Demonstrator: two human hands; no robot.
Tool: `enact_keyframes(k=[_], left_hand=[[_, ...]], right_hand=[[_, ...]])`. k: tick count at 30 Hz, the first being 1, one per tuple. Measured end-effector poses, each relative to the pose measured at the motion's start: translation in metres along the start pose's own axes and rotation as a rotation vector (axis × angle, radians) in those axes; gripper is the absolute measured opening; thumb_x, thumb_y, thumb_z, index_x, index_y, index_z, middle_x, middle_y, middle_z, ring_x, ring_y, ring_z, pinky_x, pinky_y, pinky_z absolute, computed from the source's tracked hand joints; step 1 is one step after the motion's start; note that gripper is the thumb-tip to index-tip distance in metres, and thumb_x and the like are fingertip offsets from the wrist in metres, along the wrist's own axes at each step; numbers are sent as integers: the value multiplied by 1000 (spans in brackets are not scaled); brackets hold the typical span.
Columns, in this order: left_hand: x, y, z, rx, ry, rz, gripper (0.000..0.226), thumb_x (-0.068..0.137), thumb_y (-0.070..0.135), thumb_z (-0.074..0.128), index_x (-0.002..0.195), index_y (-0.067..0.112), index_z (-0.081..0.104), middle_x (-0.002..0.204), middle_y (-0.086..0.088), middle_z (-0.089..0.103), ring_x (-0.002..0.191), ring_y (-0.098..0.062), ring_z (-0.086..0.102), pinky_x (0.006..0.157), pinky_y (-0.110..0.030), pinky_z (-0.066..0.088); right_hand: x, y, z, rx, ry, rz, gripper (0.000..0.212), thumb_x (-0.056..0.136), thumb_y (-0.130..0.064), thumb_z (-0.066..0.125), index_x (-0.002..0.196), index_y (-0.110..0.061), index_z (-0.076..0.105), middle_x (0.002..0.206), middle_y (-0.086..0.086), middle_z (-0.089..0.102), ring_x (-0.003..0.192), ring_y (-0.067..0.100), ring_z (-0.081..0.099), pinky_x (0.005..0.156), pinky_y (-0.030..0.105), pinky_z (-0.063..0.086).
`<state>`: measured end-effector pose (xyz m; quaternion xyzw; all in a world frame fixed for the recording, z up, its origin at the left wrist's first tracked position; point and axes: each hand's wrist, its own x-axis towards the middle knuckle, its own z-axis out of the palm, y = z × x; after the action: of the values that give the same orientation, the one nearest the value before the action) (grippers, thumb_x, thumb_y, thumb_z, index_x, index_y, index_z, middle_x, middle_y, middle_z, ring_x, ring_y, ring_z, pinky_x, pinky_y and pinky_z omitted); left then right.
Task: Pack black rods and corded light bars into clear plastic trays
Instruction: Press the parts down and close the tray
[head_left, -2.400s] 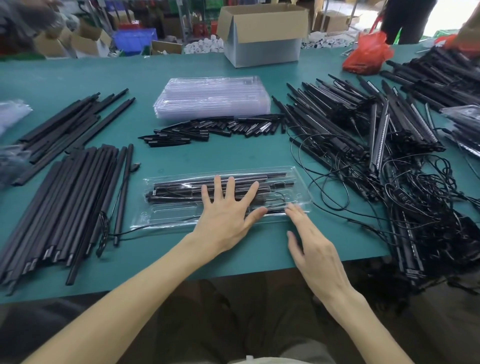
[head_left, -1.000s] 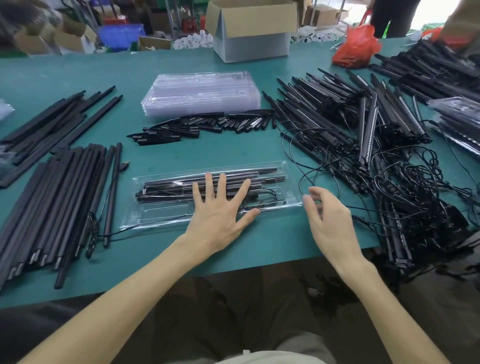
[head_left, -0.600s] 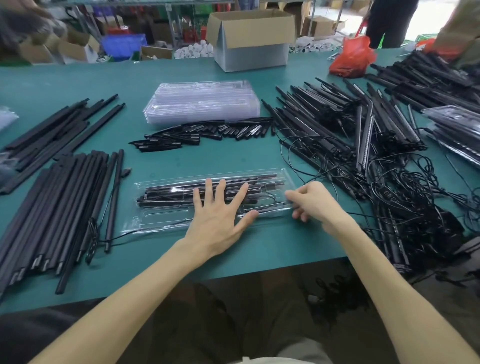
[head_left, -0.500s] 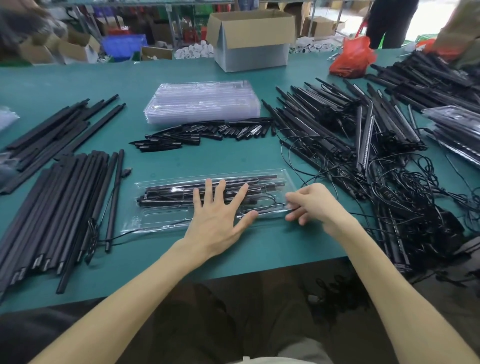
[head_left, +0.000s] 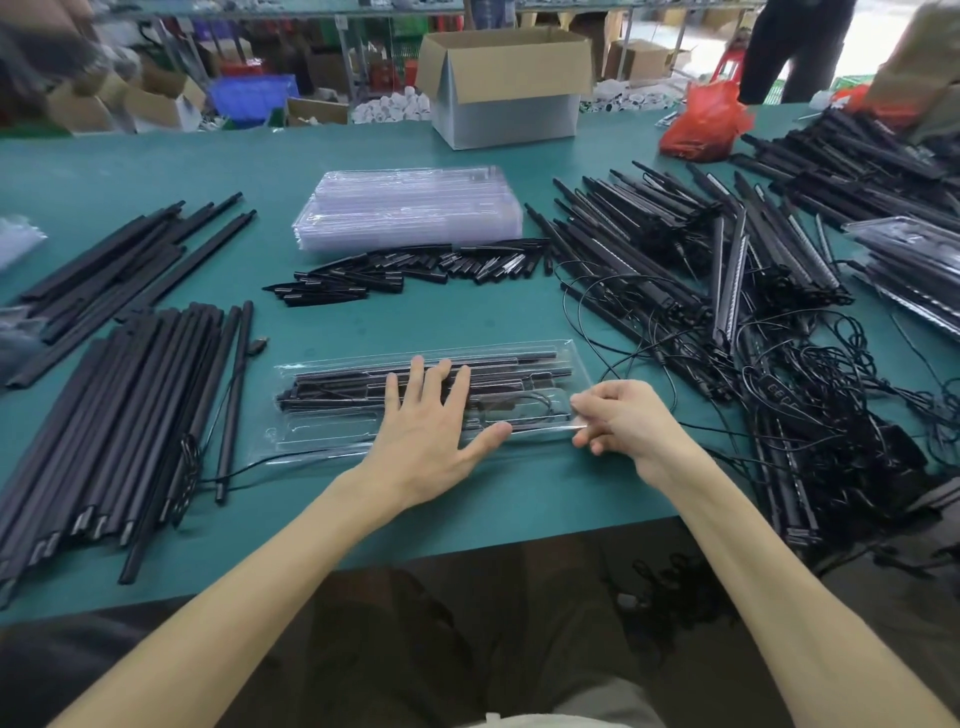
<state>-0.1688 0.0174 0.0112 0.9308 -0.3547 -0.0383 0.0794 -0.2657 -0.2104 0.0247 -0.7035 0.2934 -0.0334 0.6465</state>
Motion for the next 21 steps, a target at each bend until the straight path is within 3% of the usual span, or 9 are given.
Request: enact_keyframes(k=[6,21], left_hand=[[2,0,-5,15,-18,6,105,82,87,8,161,19,7,167,-9,7,154,-31,-11,123,-58,-2],[-3,-1,14,106,-10,40,104,82,85,-9,160,16,-6,167,-10,-6,151,-33,-23,121,-61,-6]], right_hand=[[2,5,2,3,23,-22,10,97,-8,63,90,0,63,70,12,63,50,16,65,40,22,46],[3,9,2,-73,11,-68,12,95,-7,63,85,0,60,71,12,57,44,13,57,37,24,40]])
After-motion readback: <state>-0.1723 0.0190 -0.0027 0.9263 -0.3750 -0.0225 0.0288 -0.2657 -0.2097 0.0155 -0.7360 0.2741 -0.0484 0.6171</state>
